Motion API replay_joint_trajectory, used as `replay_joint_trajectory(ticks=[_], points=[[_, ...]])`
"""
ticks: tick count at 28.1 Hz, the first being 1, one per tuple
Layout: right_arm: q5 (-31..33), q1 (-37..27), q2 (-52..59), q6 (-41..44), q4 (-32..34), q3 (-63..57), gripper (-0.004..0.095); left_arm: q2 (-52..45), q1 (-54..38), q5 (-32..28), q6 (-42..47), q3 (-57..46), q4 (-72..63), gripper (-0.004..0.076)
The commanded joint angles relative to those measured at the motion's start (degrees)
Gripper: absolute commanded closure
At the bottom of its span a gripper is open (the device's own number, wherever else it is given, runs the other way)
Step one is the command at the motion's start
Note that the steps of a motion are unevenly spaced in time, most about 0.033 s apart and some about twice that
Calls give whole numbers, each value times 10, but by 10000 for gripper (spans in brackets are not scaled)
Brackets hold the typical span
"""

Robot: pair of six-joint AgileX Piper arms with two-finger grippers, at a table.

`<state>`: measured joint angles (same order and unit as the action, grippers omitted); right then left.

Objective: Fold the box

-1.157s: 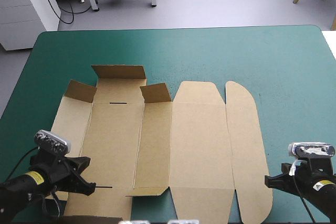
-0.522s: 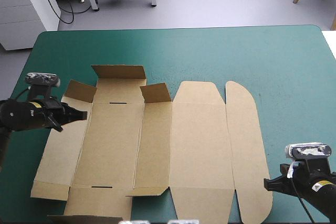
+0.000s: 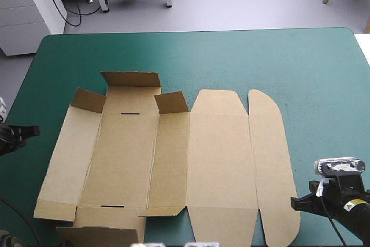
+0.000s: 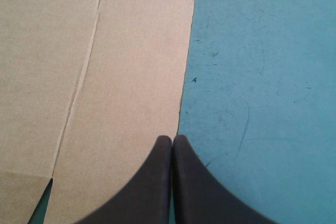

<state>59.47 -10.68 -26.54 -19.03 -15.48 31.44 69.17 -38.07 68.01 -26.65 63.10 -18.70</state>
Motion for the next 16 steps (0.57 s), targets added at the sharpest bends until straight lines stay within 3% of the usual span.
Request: replay_joint_trajectory(ticks=[1, 10, 12, 15, 16], points=[[-28, 2, -4, -4, -5, 14, 927, -8, -44, 10, -34, 9, -40, 734], [-28, 2, -4, -4, -5, 14, 927, -6, -56, -1, -111, -4, -70, 733], [-28, 2, -4, -4, -5, 14, 927, -6, -56, -1, -111, -4, -59, 701], [-28, 2, -4, -4, -5, 14, 927, -6, -56, -2, -111, -4, -46, 535], [-28, 2, -4, -4, -5, 14, 927, -6, -56, -8, -106, -4, -46, 350]])
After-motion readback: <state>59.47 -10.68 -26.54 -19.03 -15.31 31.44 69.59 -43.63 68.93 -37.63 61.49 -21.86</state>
